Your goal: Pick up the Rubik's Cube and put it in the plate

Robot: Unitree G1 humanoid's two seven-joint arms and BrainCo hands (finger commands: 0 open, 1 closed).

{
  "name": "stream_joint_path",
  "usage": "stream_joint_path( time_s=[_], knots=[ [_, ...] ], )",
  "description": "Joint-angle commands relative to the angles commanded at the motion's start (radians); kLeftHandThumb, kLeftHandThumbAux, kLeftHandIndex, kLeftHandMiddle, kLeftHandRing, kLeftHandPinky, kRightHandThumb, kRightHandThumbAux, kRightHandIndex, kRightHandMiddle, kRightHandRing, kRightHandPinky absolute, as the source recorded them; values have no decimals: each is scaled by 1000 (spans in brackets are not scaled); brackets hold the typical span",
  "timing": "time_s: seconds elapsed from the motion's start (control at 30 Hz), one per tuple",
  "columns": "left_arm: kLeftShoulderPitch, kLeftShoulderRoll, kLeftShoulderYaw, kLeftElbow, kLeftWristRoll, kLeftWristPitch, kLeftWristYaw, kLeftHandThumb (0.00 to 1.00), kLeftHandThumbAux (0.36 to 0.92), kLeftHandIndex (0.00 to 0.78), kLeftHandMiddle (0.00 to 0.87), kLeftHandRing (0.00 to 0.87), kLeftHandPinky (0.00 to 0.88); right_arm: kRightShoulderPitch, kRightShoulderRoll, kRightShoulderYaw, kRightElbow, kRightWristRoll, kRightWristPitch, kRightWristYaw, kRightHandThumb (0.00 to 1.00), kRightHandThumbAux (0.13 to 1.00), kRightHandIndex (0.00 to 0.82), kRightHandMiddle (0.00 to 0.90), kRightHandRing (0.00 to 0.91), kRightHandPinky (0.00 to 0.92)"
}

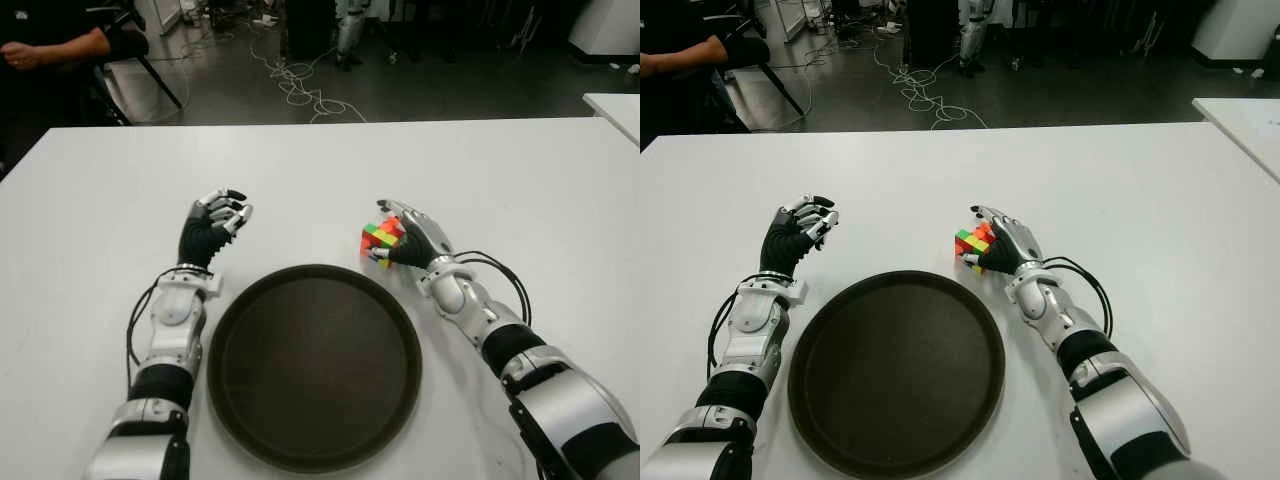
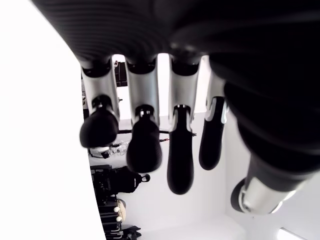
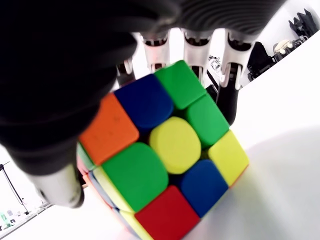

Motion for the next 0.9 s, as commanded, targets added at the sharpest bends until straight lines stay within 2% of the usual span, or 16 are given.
stream_joint_path(
  time_s=[0.03,0.13,0.17,0.23,0.3,0.57,0.9],
  knots=[
    [0,-1,0,-1,-1,0,-1,844,662,413,580,742,779,1,-1,0,-1,0,-4,1,566,669,295,328,364,387],
    [1,-2,0,-4,-1,1,0,844,662,414,581,743,780,8,-5,-3,-14,3,-21,-4,656,699,378,395,418,416],
    [1,-3,0,-4,-1,1,0,844,662,414,581,743,780,10,-6,-4,-18,4,-25,-7,656,699,378,395,418,416],
    [2,-4,0,-7,-1,2,1,843,662,414,580,745,781,14,-8,-5,-25,1,-36,-24,759,689,400,442,478,462],
    [3,-5,0,-8,-1,3,1,843,662,414,579,746,781,16,-9,-5,-29,0,-40,-30,801,685,407,464,512,488],
    [2,-5,1,-6,4,-4,9,844,662,415,581,749,784,24,-12,-10,-41,-3,-62,-83,828,683,404,488,558,521],
    [8,-7,0,-15,-1,-3,6,843,661,415,575,745,782,26,-13,-13,-31,-3,-127,-151,831,683,401,501,579,544]
  ],
)
